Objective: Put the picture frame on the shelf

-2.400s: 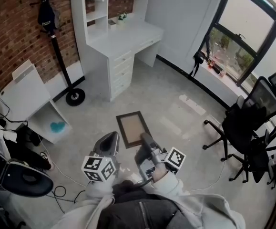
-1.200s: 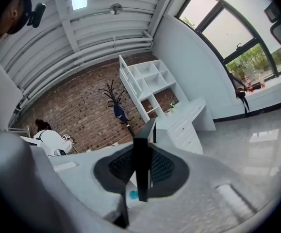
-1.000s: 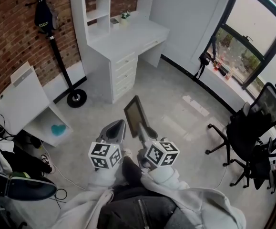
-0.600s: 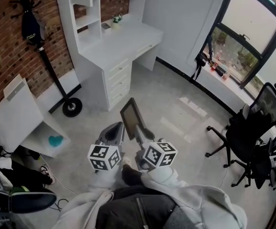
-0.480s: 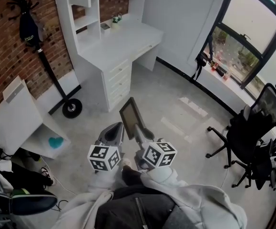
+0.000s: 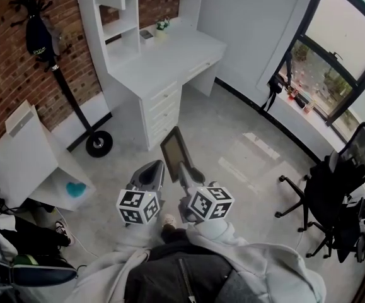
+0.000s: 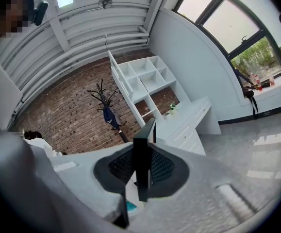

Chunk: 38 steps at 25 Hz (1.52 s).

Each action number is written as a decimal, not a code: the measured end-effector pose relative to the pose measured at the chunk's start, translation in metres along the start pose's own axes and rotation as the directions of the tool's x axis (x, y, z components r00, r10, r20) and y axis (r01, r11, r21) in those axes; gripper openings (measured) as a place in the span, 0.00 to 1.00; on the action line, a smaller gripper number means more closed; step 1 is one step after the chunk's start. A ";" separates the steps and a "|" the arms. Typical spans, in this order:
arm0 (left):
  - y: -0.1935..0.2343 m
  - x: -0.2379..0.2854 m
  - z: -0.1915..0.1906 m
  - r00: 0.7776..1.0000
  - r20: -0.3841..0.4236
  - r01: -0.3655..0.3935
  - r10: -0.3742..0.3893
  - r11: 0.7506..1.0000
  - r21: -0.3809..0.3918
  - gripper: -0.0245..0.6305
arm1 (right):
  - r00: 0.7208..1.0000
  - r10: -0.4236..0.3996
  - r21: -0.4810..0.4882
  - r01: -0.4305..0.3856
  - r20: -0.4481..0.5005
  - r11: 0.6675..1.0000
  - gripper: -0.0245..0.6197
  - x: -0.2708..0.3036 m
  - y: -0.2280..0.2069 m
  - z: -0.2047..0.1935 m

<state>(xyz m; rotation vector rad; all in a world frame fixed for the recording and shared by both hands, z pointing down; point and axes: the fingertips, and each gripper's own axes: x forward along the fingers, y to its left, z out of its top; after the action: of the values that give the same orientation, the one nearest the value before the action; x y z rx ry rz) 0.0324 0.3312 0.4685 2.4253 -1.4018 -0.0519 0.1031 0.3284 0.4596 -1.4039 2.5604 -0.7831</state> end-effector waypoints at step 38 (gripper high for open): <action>0.080 0.136 0.009 0.998 -0.051 -0.033 0.033 0.999 0.001 0.05 | 0.999 0.012 -0.001 -0.012 -0.034 1.000 0.10 0.130 -0.085 0.041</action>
<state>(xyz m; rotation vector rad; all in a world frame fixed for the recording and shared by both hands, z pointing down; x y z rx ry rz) 0.0337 0.1767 0.5031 2.3859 -1.4187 0.0171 0.1078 0.1695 0.4850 -1.3855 2.5921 -0.8109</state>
